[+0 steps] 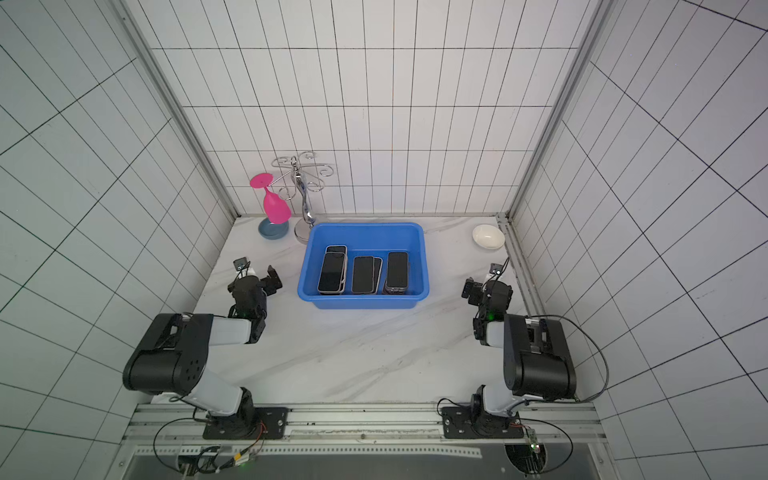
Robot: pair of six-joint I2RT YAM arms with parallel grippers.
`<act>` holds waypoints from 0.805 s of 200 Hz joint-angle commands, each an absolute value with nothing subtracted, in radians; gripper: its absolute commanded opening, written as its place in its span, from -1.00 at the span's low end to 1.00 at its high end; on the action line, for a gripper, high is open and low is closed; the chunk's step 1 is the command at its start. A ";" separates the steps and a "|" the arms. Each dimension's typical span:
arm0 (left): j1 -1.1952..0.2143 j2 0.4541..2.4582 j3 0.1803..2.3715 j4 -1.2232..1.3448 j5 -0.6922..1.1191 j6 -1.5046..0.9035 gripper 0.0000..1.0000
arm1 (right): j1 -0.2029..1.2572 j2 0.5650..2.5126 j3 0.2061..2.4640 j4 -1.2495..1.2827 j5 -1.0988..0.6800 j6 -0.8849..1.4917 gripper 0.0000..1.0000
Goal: Take the phone out of the storage box
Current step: Pick up the phone from the storage box.
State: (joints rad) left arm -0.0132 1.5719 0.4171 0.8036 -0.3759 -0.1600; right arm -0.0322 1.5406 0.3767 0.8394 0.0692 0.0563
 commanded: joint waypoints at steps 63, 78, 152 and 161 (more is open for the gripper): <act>-0.017 1.559 0.432 0.801 -0.380 -0.160 0.96 | -0.024 1.535 0.419 0.831 0.082 0.048 0.98; -0.017 1.559 0.433 0.802 -0.380 -0.160 0.96 | -0.024 1.535 0.419 0.830 0.082 0.048 0.98; -0.115 1.196 0.791 0.064 -0.442 -0.195 0.95 | -0.011 1.154 0.790 -0.093 0.122 0.184 0.98; -0.157 1.149 0.876 -0.057 -0.466 -0.238 0.96 | -0.004 1.119 0.867 -0.224 0.076 0.214 0.98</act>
